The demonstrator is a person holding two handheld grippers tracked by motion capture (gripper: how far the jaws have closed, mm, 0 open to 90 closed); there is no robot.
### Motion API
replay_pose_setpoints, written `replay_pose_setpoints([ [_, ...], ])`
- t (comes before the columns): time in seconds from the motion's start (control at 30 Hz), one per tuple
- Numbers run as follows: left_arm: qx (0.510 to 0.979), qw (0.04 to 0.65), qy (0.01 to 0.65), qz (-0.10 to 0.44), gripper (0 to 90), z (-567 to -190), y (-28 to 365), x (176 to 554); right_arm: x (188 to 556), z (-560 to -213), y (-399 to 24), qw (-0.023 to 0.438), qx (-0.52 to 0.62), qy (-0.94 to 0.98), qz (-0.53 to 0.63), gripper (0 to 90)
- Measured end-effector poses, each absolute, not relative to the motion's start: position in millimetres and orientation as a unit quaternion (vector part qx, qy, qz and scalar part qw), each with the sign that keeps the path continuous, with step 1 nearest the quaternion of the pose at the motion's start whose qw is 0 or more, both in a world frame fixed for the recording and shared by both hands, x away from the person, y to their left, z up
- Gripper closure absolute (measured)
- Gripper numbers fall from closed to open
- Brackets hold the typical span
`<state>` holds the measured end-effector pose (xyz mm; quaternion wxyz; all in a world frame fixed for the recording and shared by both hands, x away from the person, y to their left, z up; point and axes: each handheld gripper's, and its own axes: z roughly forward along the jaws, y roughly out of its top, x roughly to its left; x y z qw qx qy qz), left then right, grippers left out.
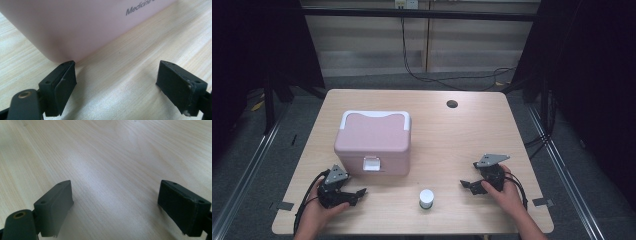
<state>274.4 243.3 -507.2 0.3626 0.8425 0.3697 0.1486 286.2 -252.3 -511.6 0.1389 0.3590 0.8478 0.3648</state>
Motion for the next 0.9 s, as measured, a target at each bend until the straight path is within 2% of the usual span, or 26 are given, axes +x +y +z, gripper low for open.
replay_pose_setpoints([
  [0.23,0.846,0.345,0.384,0.137,19.5,-501.4,241.4,271.3,286.2,-511.6,-252.2,0.139,0.360,0.848,0.365,11.7],
  [0.4,0.843,0.331,0.415,0.094,22.2,-492.8,247.2,266.8,286.3,-511.6,-252.3,0.138,0.359,0.848,0.365,11.7],
  [0.57,0.837,0.304,0.448,0.076,26.8,-482.0,264.2,269.3,287.1,-510.6,-251.1,0.137,0.360,0.849,0.362,12.5],
  [0.9,0.830,0.275,0.479,0.082,37.2,-455.6,298.4,286.8,292.2,-499.8,-247.8,0.134,0.360,0.845,0.373,17.0],
])
